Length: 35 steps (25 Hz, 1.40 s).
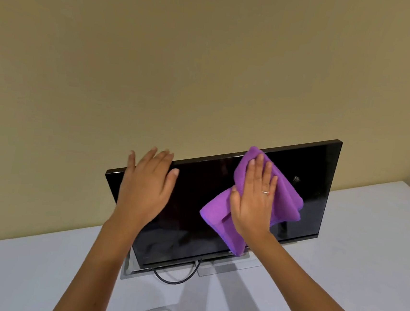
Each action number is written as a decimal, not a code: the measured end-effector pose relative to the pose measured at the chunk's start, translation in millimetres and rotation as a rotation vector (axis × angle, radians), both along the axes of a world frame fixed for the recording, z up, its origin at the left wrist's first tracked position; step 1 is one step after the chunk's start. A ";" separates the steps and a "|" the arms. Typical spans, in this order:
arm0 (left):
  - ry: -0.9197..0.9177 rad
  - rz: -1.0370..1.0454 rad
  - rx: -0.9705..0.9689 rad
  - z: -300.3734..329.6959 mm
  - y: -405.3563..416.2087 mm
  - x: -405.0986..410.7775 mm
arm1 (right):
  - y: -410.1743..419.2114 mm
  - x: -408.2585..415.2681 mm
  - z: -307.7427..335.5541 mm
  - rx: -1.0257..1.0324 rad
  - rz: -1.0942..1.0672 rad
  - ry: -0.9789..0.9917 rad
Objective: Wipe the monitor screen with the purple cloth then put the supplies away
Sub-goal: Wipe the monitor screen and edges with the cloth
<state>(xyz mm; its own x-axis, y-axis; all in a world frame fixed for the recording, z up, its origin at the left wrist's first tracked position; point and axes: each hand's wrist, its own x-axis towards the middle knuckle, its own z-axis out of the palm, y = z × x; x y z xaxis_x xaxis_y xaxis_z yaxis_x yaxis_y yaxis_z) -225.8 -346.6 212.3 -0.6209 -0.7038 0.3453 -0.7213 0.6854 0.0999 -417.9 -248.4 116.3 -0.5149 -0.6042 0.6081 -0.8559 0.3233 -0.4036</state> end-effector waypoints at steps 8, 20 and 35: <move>-0.059 -0.072 -0.048 -7.2 16.6 -43.3 | -4.1 7.6 -5.0 0.033 0.183 0.208; 0.129 -0.089 -0.115 -18.4 18.6 -42.6 | 13.8 -27.1 -4.5 0.053 0.059 0.155; 0.148 -0.021 -0.221 -29.2 41.3 -89.1 | 51.7 -90.7 -37.6 0.103 0.112 0.091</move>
<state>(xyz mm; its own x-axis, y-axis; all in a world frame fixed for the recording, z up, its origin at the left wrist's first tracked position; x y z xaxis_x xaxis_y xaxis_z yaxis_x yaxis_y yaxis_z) -314.9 -305.4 183.2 -0.5661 -0.5888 0.5770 -0.6952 0.7171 0.0497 -508.6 -196.7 78.7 -0.3862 -0.7163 0.5812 -0.9206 0.2592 -0.2922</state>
